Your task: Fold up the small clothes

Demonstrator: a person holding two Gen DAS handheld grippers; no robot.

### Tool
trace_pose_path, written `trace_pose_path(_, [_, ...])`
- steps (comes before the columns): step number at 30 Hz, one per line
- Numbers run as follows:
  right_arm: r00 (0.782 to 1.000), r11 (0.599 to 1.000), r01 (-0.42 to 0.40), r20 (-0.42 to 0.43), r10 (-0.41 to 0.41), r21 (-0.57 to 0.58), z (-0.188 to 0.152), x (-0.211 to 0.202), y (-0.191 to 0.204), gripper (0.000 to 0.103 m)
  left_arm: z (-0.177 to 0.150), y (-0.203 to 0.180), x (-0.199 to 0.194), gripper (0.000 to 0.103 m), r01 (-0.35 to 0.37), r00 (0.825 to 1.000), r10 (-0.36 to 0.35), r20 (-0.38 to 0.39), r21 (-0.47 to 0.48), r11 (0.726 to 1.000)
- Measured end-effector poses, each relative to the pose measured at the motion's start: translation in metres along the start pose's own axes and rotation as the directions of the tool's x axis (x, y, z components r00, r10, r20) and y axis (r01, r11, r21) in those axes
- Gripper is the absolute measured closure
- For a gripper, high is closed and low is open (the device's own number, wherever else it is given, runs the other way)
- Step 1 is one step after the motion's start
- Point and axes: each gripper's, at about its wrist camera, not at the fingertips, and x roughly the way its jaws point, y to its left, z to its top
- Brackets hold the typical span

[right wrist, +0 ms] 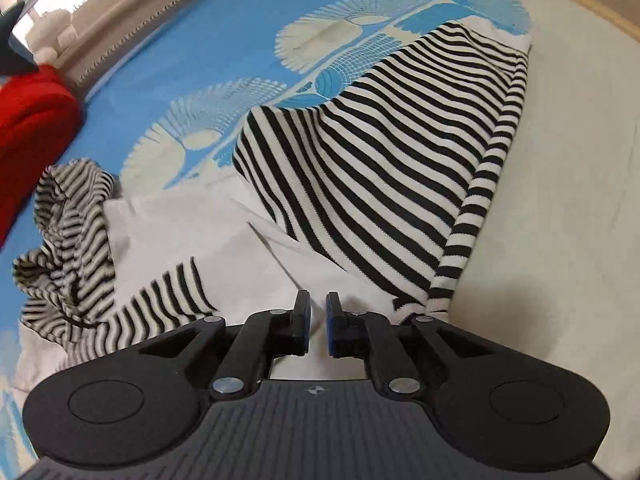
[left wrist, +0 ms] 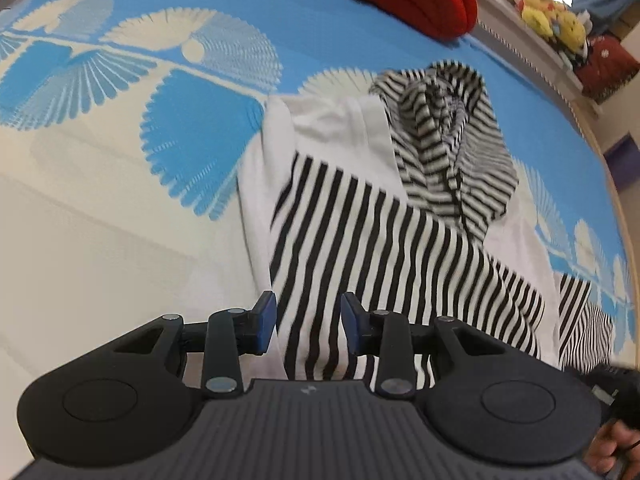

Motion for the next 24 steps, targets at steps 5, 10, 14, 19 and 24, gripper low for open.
trace_pose_path(5, [0.979,0.985,-0.168,-0.109,0.171,0.033,0.004,0.015,0.009,0.059,-0.013,0.009,0.026,0.065,-0.029,0.994,0.028,-0.110,-0.005,1.000])
trace_pose_path(10, [0.970,0.991,-0.034,-0.235,0.065,0.132,0.004,0.037,-0.011,0.059,-0.019,0.016,0.033,0.063,-0.146,0.981,0.147,-0.127,0.014,0.989])
trace_pose_path(14, [0.980,0.993,-0.067,-0.182,0.084,0.094,0.017,0.026,-0.007,0.058,-0.016,-0.001,0.020,0.063,-0.066,0.996,0.068,-0.049,0.039,0.997])
trace_pose_path(19, [0.991,0.995,-0.051,-0.120,0.060,0.081,0.037,0.020,-0.027,0.058,-0.024,-0.007,0.035,0.063,-0.095,0.985,0.097,-0.142,0.020,0.995])
trace_pose_path(24, [1.000,0.997,-0.021,0.005,0.021,0.080,0.069,0.006,-0.062,0.058,-0.016,-0.046,-0.006,0.048,-0.057,0.998,0.050,0.044,0.161,0.985])
